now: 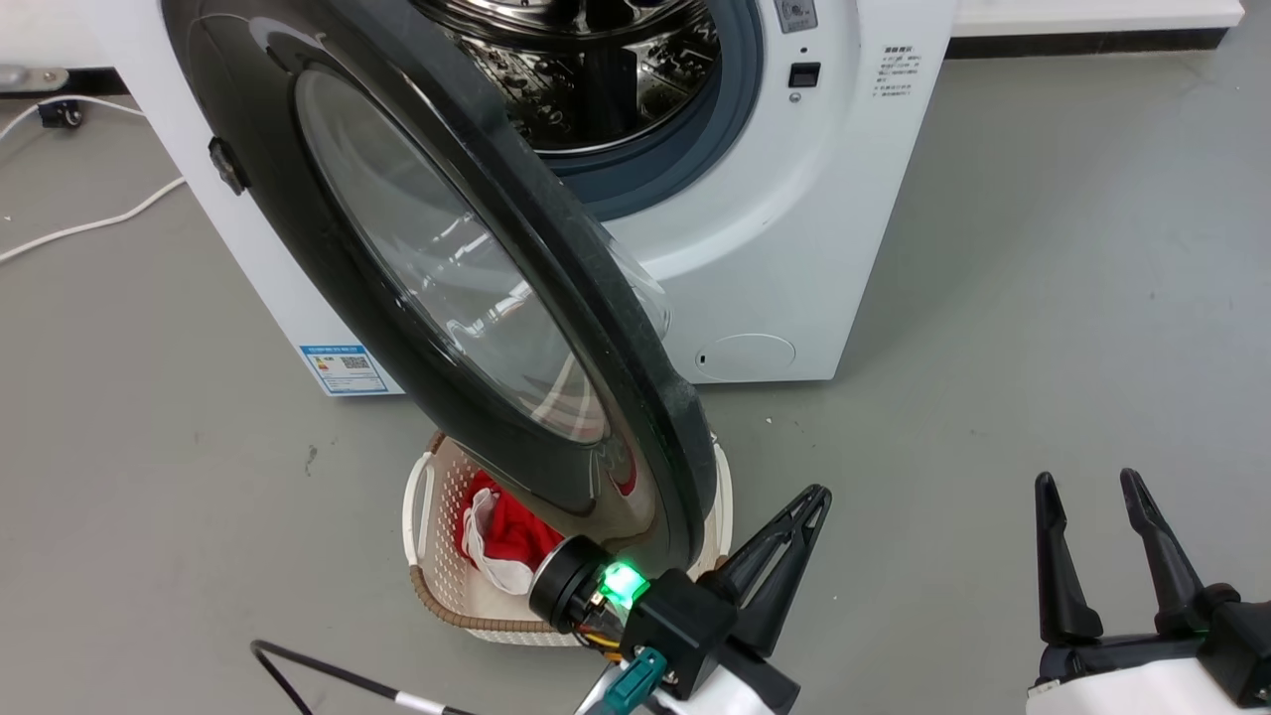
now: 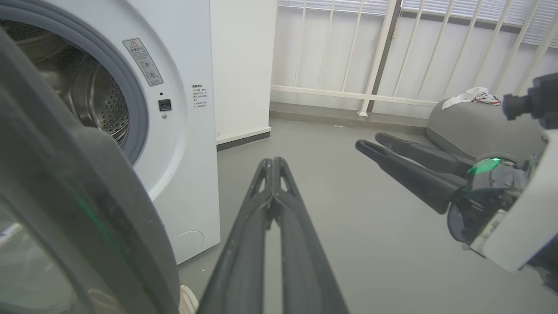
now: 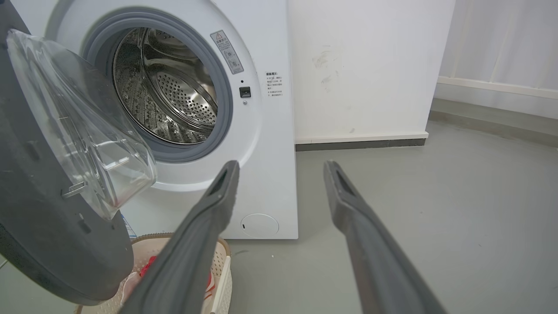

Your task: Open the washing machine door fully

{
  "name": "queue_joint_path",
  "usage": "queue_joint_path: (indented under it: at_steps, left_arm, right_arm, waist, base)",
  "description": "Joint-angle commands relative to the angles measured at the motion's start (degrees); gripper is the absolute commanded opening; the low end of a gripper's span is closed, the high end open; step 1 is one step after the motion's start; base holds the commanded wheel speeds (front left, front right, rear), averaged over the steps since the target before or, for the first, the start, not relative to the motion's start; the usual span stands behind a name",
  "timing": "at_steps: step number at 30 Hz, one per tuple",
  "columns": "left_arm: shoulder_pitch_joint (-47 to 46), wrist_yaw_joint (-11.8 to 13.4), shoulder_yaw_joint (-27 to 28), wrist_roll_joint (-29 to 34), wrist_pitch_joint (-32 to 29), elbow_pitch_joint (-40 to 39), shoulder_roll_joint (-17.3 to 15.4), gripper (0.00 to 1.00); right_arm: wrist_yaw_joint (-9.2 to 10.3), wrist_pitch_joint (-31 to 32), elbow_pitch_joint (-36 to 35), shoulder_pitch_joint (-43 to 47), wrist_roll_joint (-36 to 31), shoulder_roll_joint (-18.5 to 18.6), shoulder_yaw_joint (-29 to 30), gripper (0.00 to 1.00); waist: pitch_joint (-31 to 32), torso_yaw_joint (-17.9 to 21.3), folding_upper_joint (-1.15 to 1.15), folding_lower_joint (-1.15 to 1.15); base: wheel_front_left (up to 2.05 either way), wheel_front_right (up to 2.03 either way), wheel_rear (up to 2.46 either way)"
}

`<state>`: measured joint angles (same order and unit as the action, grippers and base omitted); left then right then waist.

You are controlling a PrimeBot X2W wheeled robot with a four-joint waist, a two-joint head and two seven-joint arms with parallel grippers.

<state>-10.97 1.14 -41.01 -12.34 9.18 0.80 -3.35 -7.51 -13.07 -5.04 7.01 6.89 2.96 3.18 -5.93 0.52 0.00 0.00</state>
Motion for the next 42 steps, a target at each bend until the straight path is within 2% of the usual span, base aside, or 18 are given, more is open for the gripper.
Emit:
queue_joint_path:
  at_steps: [1,17,33,42]
  left_arm:
    - [-1.0,0.5,-0.3,-0.2,0.7,0.6,0.1,0.00]
    - [-9.6,9.1,-2.8,-5.1,5.5,7.5,0.5,0.00]
    - [-9.4,12.9,-1.8,-6.2,6.1,10.1,0.5,0.00]
    - [-8.0,13.8,-0.4,-5.4,6.0,9.2,-0.4,0.00]
  right_arm:
    - [0.04,-0.2,0.3,-1.0,0.1,-0.2,-0.1,1.00]
    - [0.04,-0.9,2.5,-3.3,1.1,-0.2,-1.6,1.00]
    - [0.04,-1.7,4.8,-4.3,2.5,-0.2,-1.9,1.00]
    - [0.04,-2.0,6.1,-4.6,3.0,-0.2,-2.4,1.00]
  waist:
    - [-0.3,0.2,0.00,0.00]
    - [-2.7,1.2,0.00,0.00]
    - [-2.6,1.2,0.00,0.00]
    - [-2.2,0.9,0.00,0.00]
  base:
    - [0.00,0.00,0.00]
    - [0.00,0.00,0.00]
    - [0.00,0.00,0.00]
    - [0.00,0.00,0.00]
